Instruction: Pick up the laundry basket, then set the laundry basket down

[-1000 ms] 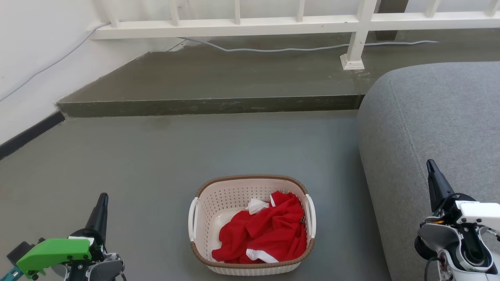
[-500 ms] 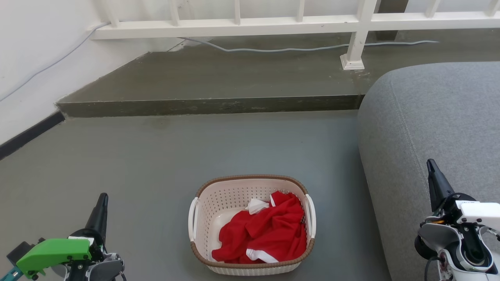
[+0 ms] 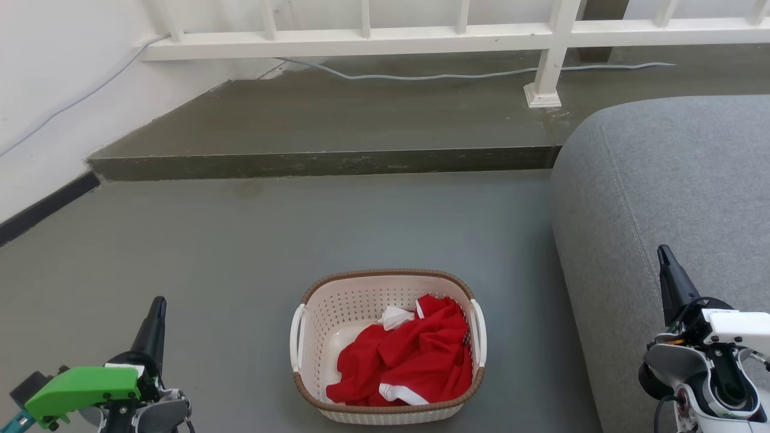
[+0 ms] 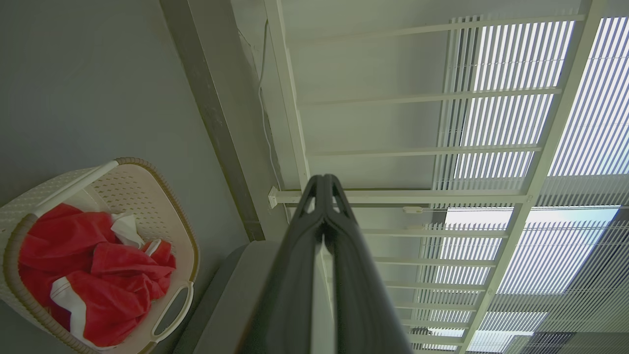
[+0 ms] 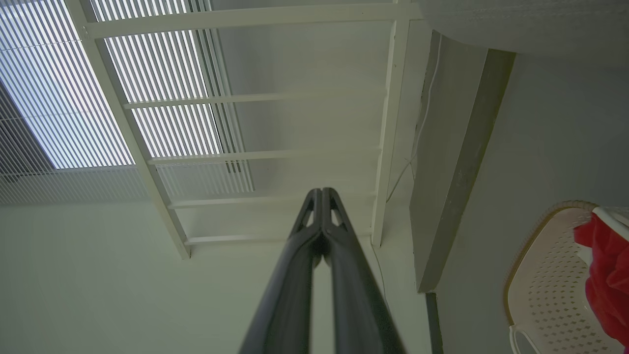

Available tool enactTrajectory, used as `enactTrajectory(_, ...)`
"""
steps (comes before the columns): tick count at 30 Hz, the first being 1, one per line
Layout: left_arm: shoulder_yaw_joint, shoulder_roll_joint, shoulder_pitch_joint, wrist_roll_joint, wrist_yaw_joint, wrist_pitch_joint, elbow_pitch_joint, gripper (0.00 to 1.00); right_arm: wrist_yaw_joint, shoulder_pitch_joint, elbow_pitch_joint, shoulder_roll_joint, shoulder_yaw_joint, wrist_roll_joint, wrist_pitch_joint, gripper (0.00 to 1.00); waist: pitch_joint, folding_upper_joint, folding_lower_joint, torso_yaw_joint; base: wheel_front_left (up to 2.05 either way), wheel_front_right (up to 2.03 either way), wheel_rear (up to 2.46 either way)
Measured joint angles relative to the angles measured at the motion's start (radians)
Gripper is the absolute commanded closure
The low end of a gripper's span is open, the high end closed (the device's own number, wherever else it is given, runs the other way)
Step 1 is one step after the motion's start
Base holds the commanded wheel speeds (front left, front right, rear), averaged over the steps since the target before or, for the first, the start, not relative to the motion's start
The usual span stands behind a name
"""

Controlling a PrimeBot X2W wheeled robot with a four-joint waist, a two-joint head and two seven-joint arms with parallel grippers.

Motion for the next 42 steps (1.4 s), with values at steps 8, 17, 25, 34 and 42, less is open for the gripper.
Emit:
enactTrajectory(8, 0.0, 0.0, -0.007, 0.0, 0.0, 0.0, 0.0, 1.0, 0.0, 0.0, 0.0, 0.0, 0.0, 0.0, 0.0, 1.0, 0.0, 0.0, 0.0, 0.0, 0.0, 0.0, 0.0)
enactTrajectory(17, 0.001, 0.0, -0.007, 0.0, 0.0, 0.007, 0.001, 1.0, 0.0, 0.0, -0.001, 0.0, -0.001, 0.0, 0.0, 1.0, 0.0, 0.0, 0.0, 0.0, 0.0, 0.0, 0.0)
enactTrajectory(25, 0.001, 0.0, -0.007, 0.0, 0.0, 0.007, 0.001, 1.0, 0.0, 0.0, -0.001, 0.0, -0.001, 0.0, 0.0, 1.0, 0.0, 0.0, 0.0, 0.0, 0.0, 0.0, 0.0)
enactTrajectory(34, 0.002, -0.001, -0.007, 0.0, 0.0, 0.007, 0.001, 1.0, 0.0, 0.0, -0.001, 0.001, -0.001, 0.0, 0.0, 1.0, 0.0, 0.0, 0.0, 0.0, 0.0, 0.0, 0.0)
enactTrajectory(42, 0.002, -0.001, -0.007, 0.0, 0.0, 0.007, 0.001, 1.0, 0.0, 0.0, -0.002, 0.001, -0.001, 0.0, 0.0, 1.0, 0.0, 0.0, 0.0, 0.0, 0.0, 0.0, 0.0)
